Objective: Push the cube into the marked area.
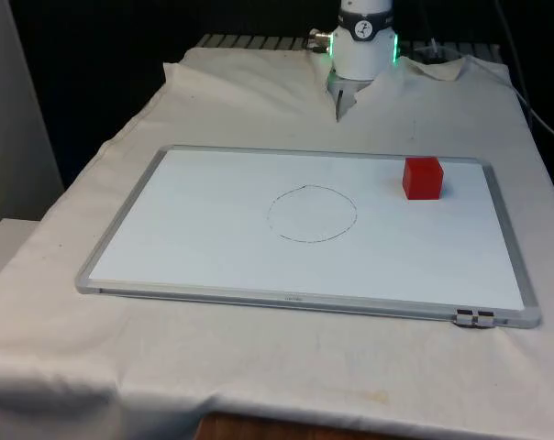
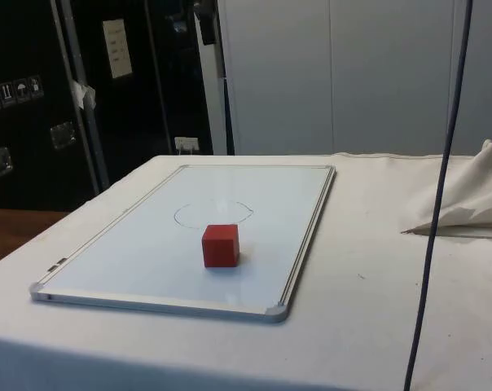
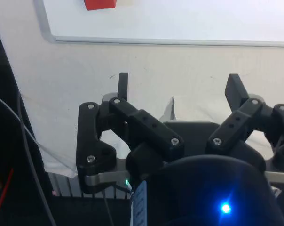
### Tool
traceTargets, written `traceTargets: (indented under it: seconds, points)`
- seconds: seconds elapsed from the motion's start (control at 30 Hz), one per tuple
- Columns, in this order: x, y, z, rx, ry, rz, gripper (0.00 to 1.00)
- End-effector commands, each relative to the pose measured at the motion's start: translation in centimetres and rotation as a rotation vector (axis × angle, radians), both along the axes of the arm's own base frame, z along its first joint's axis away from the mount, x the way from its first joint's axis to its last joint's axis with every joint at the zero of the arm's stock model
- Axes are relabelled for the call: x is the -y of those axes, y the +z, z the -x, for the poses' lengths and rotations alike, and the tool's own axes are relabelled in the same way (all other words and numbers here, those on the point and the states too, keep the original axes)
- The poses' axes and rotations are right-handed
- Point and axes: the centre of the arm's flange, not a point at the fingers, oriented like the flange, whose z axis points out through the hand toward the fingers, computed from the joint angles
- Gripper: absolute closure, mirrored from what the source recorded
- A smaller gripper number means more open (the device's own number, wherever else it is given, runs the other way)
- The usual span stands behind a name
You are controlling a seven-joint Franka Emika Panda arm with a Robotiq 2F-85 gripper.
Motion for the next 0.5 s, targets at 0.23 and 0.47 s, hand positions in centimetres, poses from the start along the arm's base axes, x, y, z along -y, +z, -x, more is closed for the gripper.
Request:
traceTargets:
  seconds: [0.23,0.47]
  points:
    - [0.00,0.00,0.00,0.000,0.000,0.000,0.33]
    - [0.00,0.00,0.00,0.000,0.000,0.000,0.66]
